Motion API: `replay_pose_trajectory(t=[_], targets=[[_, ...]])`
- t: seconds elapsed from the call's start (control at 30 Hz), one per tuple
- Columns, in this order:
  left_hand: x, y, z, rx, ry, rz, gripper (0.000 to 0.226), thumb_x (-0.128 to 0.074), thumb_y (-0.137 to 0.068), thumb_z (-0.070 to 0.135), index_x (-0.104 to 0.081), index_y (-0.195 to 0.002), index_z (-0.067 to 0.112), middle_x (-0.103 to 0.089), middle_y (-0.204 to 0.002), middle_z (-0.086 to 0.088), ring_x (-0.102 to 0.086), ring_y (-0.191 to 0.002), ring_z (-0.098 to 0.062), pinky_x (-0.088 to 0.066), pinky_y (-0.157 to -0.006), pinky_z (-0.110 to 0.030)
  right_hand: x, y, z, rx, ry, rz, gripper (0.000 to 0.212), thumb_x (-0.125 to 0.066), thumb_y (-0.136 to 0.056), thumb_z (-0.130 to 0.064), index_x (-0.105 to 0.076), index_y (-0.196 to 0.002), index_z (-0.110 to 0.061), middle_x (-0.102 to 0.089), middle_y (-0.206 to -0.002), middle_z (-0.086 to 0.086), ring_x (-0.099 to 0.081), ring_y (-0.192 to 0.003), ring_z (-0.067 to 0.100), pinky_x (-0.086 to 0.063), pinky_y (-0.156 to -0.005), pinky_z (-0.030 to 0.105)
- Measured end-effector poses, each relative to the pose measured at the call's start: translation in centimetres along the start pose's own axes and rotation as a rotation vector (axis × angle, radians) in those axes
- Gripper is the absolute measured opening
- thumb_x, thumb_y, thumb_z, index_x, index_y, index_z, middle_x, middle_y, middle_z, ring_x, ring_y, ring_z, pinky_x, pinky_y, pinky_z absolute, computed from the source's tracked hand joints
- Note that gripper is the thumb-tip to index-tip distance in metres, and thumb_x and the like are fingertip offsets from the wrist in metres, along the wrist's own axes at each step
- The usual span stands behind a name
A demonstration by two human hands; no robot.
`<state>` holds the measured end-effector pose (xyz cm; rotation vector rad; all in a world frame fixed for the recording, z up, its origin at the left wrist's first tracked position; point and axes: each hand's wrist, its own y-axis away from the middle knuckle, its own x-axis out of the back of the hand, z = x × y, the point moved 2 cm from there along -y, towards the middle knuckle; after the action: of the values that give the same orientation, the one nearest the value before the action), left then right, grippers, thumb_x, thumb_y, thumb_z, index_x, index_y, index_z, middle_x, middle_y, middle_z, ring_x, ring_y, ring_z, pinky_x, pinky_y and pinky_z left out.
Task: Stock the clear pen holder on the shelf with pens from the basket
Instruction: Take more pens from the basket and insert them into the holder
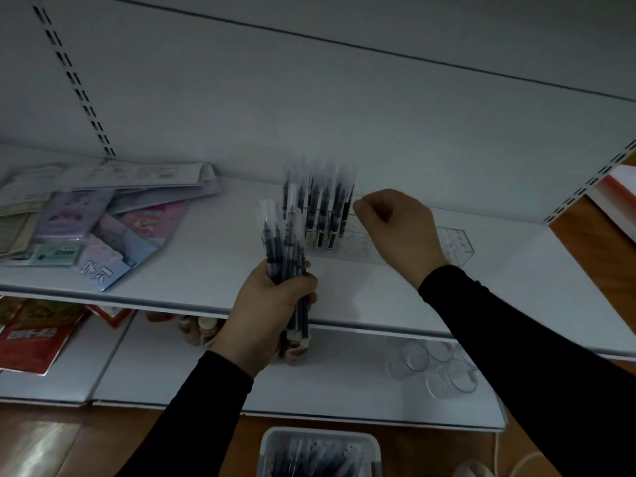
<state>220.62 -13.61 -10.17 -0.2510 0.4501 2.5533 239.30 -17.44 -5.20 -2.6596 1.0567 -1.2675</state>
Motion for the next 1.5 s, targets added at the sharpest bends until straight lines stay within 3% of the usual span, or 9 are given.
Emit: replay_pose_trajectory(t=[0.17, 0.3, 0.47, 0.67, 0.77, 0.9, 1.03, 1.23, 1.5], targets=[[-0.8, 0.7, -0.3, 0.024, -0.004, -0.109, 0.010, -0.062, -0.086, 0.000, -0.063, -0.095, 0.004, -0.061, -0.077, -0.008, -0.060, -0.070, -0.019, -0.052, -0.062, -0.026, -1.5, 4.4, -1.4, -0.179, -0.243, -0.448, 0.017, -0.059, -0.093, -0.037, -0.071, -0.093, -0.024, -0.073, -0.088, -0.003, -0.067, -0.080, 0.010, -0.055, -0.073, 0.024], [-1.2, 1.1, -0.2, 0.040, 0.002, -0.195, 0.019, -0.061, -0.088, 0.002, -0.069, -0.105, 0.005, -0.069, -0.077, -0.005, -0.062, -0.066, -0.014, -0.050, -0.060, -0.024, -2.0, 5.6, -1.1, -0.296, -0.443, -0.575, 0.017, -0.062, -0.093, -0.030, -0.072, -0.101, -0.020, -0.073, -0.088, -0.006, -0.066, -0.079, 0.004, -0.052, -0.068, 0.018], [-1.5, 1.2, -0.1, 0.096, 0.028, -0.209, 0.012, -0.062, -0.085, -0.004, -0.066, -0.094, 0.001, -0.062, -0.066, -0.006, -0.059, -0.058, -0.016, -0.050, -0.053, -0.025, -1.8, 5.3, -0.5, -0.439, -0.613, -0.548, 0.005, -0.066, -0.089, -0.017, -0.069, -0.090, -0.021, -0.071, -0.082, -0.005, -0.065, -0.074, 0.006, -0.050, -0.068, 0.019], [-1.0, 0.8, 0.1, 0.082, 0.037, -0.134, 0.012, -0.059, -0.087, -0.002, -0.061, -0.097, 0.003, -0.070, -0.081, -0.010, -0.064, -0.063, -0.016, -0.052, -0.061, -0.027, 0.8, 2.5, -0.2, -0.412, -0.648, -0.318, 0.006, -0.069, -0.087, -0.019, -0.072, -0.086, -0.014, -0.072, -0.080, 0.002, -0.065, -0.072, 0.010, -0.052, -0.065, 0.021], [-0.5, 0.6, 0.1, 0.074, 0.053, -0.045, 0.011, -0.061, -0.087, -0.001, -0.060, -0.096, 0.004, -0.065, -0.082, -0.014, -0.061, -0.060, -0.016, -0.051, -0.057, -0.028, 3.2, 0.1, -0.3, -0.333, -0.692, -0.091, 0.009, -0.069, -0.087, -0.018, -0.072, -0.079, -0.015, -0.070, -0.073, 0.000, -0.063, -0.067, 0.010, -0.053, -0.066, 0.022], [0.0, 0.3, 0.2, 0.030, 0.010, 0.019, 0.008, -0.062, -0.087, 0.002, -0.060, -0.094, 0.007, -0.062, -0.085, -0.015, -0.060, -0.063, -0.018, -0.051, -0.058, -0.027, 5.1, -1.9, -0.7, -0.114, -0.431, 0.117, 0.005, -0.068, -0.088, -0.022, -0.072, -0.087, -0.020, -0.071, -0.079, -0.002, -0.066, -0.075, 0.011, -0.057, -0.080, 0.026], [0.0, 0.2, 0.2, 0.023, 0.002, 0.039, 0.008, -0.062, -0.087, 0.002, -0.060, -0.092, 0.008, -0.061, -0.084, -0.014, -0.060, -0.064, -0.019, -0.051, -0.061, -0.028, 4.4, -2.5, -1.5, 0.022, -0.191, 0.131, 0.012, -0.064, -0.091, -0.027, -0.070, -0.100, -0.022, -0.070, -0.091, -0.007, -0.064, -0.080, -0.002, -0.049, -0.081, 0.012], [0.2, 0.3, 0.3, 0.020, -0.014, 0.047, 0.009, -0.063, -0.087, 0.003, -0.061, -0.094, 0.008, -0.062, -0.082, -0.013, -0.061, -0.064, -0.018, -0.051, -0.062, -0.029, 3.0, -2.4, -1.9, 0.088, -0.073, 0.104, 0.015, -0.062, -0.093, -0.024, -0.071, -0.102, -0.016, -0.061, -0.082, -0.023, -0.054, -0.072, -0.024, -0.035, -0.069, -0.006], [0.2, 0.4, 0.4, 0.025, -0.001, 0.040, 0.011, -0.064, -0.086, 0.003, -0.061, -0.096, 0.007, -0.061, -0.081, -0.012, -0.061, -0.064, -0.018, -0.051, -0.062, -0.028, 1.4, -2.1, -1.3, 0.097, -0.024, 0.045, 0.014, -0.061, -0.094, -0.022, -0.070, -0.102, -0.016, -0.062, -0.086, -0.015, -0.058, -0.077, -0.006, -0.038, -0.072, -0.005]])
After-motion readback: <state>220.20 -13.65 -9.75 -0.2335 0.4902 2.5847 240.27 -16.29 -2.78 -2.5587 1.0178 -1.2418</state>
